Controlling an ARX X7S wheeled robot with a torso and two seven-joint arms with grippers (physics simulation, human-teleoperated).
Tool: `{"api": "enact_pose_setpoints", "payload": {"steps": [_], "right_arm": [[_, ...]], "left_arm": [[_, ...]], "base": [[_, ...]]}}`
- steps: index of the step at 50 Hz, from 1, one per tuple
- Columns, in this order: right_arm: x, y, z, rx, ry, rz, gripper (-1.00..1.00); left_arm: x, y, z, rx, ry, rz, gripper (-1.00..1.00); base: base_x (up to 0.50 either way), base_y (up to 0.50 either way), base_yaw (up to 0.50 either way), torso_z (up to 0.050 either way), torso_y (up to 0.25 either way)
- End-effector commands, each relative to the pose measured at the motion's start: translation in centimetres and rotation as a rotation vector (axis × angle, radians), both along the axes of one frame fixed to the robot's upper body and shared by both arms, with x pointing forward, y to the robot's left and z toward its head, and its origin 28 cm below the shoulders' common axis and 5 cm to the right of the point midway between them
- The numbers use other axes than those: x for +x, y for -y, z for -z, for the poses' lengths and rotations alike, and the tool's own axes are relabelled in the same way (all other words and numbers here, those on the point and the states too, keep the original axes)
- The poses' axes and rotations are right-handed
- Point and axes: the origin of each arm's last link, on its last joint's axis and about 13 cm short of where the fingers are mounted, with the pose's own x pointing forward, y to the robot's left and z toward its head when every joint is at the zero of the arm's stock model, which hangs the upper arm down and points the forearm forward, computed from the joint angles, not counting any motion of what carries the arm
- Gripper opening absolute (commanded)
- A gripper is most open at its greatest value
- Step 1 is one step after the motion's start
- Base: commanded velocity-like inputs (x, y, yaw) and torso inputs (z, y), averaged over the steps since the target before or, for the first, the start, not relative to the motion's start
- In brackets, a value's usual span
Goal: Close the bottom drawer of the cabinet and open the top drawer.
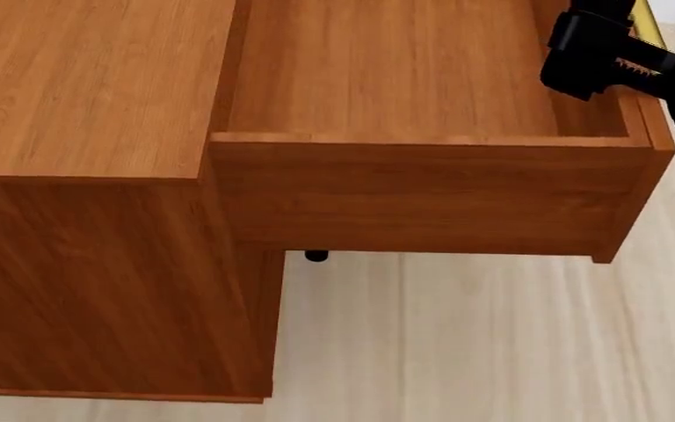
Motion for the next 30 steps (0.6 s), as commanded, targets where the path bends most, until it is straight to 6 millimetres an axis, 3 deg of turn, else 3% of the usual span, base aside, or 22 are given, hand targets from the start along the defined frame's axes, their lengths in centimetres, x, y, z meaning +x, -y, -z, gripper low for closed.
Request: {"api": "enact_pose_setpoints", "payload": {"steps": [1,7,12,19,30], "right_arm": [[-5.7,6.7,-2.0,-0.38,-0.081,0.778,1.0],[-7.2,4.1,-5.7,-0.238,0.049,0.617,1.0],[-8.4,2.1,-6.8,-0.171,0.126,0.482,1.0],[-9.8,-0.5,-6.7,-0.157,0.168,0.296,1.0],[-12.9,-2.9,-6.6,-0.238,0.303,0.232,1.0]], "left_arm": [[0.0,0.0,0.0,0.004,-0.003,-0.001,1.0],[0.1,0.0,0.1,0.006,-0.005,-0.003,1.0],[0.1,0.0,0.0,0.009,-0.007,-0.002,1.0],[0.1,0.0,-0.1,0.009,-0.007,-0.002,1.0],[0.1,0.1,0.0,0.013,-0.01,-0.002,1.0]], "base": [[0.0,0.01,-0.02,0.0,0.028],[0.0,0.0,-0.02,0.0,0.017],[0.0,0.0,-0.01,0.002,0.004],[0.0,0.0,0.0,0.0,0.0],[0.0,0.0,0.0,0.0,0.0]]}}
